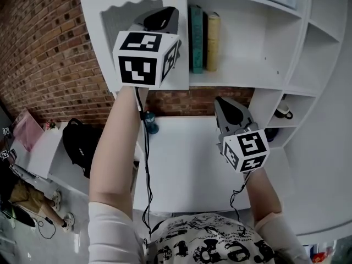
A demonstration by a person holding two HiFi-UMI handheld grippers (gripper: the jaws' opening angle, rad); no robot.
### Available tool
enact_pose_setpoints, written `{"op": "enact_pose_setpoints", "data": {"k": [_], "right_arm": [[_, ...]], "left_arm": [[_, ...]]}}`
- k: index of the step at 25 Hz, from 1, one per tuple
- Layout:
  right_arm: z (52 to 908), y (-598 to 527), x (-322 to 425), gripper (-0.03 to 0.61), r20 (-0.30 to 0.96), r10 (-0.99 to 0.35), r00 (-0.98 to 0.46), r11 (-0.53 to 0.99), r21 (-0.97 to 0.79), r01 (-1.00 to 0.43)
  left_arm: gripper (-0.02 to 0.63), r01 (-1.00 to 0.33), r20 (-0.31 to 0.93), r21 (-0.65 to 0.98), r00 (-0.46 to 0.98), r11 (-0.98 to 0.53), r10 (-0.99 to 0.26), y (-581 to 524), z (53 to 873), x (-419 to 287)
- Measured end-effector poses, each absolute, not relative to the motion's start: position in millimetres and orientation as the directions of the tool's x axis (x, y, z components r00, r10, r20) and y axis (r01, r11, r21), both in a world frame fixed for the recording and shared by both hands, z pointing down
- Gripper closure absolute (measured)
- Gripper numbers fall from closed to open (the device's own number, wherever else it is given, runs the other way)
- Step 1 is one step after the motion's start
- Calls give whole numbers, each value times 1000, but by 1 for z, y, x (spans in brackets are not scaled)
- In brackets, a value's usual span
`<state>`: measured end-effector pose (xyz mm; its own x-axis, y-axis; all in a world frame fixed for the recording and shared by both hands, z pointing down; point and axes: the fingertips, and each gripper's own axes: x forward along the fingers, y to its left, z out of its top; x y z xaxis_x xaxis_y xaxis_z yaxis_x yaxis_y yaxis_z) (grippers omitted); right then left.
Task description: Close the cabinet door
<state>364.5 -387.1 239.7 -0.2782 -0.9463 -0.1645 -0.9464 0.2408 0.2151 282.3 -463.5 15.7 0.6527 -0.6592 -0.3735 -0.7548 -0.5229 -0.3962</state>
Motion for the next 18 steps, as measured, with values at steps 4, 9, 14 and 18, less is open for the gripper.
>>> {"op": "enact_pose_setpoints", "data": {"k": [4,9,14,18], "right_arm": [[242,-384,368,563,-177,-948,-264,225,214,-951],[248,-378,368,563,-194,-947,-257,207,246,-947],[264,-378,368,563,-184,-950,-254,203,256,-945],[284,-380,366,564,-153,-952,-266,219,267,-938]], "left_arm": [[600,-715,-357,-406,698,-569,-621,-448,46,283],[600,-678,-304,-387,734,-626,-607,-441,106,281],[600,-649,-246,-358,759,-671,-603,-435,166,276],[600,-634,-194,-321,771,-704,-606,-427,216,268]]}}
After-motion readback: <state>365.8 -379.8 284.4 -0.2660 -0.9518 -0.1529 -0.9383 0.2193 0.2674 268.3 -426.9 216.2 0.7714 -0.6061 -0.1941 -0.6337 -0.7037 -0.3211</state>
